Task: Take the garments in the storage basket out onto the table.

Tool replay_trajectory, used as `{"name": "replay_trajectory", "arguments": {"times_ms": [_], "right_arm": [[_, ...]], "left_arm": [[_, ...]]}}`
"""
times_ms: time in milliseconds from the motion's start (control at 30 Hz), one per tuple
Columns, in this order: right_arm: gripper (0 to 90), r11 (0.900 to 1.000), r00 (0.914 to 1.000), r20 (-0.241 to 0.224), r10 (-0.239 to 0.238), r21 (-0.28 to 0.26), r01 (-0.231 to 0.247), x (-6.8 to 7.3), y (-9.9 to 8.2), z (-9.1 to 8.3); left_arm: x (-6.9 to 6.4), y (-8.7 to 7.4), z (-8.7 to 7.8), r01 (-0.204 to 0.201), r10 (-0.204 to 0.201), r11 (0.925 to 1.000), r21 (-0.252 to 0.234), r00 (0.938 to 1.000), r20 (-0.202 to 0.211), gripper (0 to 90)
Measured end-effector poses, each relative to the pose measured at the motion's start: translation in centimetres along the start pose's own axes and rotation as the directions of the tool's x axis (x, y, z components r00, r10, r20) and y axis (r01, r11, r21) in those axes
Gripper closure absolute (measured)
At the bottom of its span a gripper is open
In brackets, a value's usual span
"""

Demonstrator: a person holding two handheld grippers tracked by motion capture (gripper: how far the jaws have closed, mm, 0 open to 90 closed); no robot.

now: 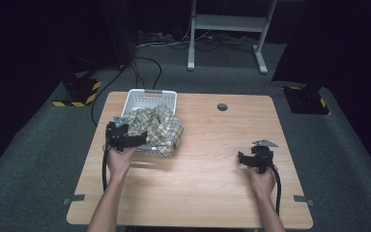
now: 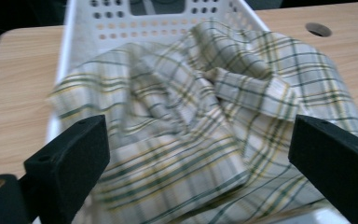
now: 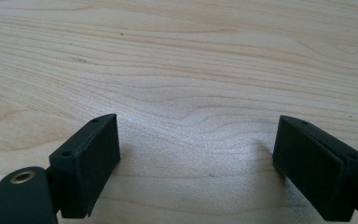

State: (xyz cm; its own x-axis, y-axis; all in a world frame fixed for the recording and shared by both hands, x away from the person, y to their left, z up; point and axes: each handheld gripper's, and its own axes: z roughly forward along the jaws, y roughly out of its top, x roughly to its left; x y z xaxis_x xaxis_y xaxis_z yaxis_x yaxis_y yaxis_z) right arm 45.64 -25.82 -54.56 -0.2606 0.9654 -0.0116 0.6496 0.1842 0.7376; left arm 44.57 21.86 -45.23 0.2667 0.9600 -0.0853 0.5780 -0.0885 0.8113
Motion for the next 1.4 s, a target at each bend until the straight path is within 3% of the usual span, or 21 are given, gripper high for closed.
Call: {"name": "replay_trajectory", "arguments": {"times_ms": [333,467,567,767,833,900,1067,1133,1267,1400], "right_arm": [[12.8,1.0000,1.0000,-0.002,-0.003,0.003,0.003,0.0,0.0,0.0],[12.8,1.0000,1.0000,-0.002,-0.003,0.003,0.003,0.0,0.0,0.0],[12.8,1.0000,1.0000,-0.002,-0.002,0.003,0.002,0.1,0.0,0.0],[12.7,1.0000,1.0000,-0.003,-0.001,0.003,0.001,0.1,-0.1,-0.1],[12.7,1.0000,1.0000,-0.003,-0.002,0.002,0.002,0.1,-0.1,-0.1],[12.7,1.0000,1.0000,-0.003,-0.003,0.003,0.003,0.1,-0.1,-0.1],[12.7,1.0000,1.0000,-0.003,-0.003,0.003,0.003,0.1,-0.1,-0.1],[12.7,1.0000,1.0000,-0.003,-0.003,0.003,0.003,0.1,-0.1,-0.1],[12.7,1.0000,1.0000,-0.003,-0.003,0.003,0.003,0.1,-0.1,-0.1],[12.7,1.0000,1.0000,-0.003,-0.003,0.003,0.003,0.1,-0.1,-0.1]], "left_arm": [[-2.9,1.8,3.4,-0.001,0.000,0.9999,0.017,0.9985,0.054,9.4],[-3.4,2.2,4.4,0.000,-0.002,0.9996,0.029,0.9980,0.064,11.4],[-4.1,2.4,5.4,-0.012,0.010,0.9991,0.042,0.9988,0.047,17.3],[-5.2,3.0,7.4,-0.001,-0.005,0.9941,0.109,0.9985,0.055,28.7],[-5.5,3.1,7.5,-0.007,0.003,0.9942,0.107,0.9993,0.037,32.7],[-5.5,3.4,7.9,0.020,-0.023,0.9900,0.139,0.9996,0.018,33.3],[-5.4,3.4,8.0,0.030,-0.033,0.9871,0.157,0.9993,0.018,36.5],[-5.4,3.4,8.1,0.037,-0.041,0.9858,0.164,0.9988,0.025,50.3],[-5.3,3.4,8.3,0.042,-0.049,0.9828,0.180,0.9980,0.039,69.2],[-5.2,3.3,8.3,0.019,-0.030,0.9837,0.179,0.9980,0.056,85.7]]}}
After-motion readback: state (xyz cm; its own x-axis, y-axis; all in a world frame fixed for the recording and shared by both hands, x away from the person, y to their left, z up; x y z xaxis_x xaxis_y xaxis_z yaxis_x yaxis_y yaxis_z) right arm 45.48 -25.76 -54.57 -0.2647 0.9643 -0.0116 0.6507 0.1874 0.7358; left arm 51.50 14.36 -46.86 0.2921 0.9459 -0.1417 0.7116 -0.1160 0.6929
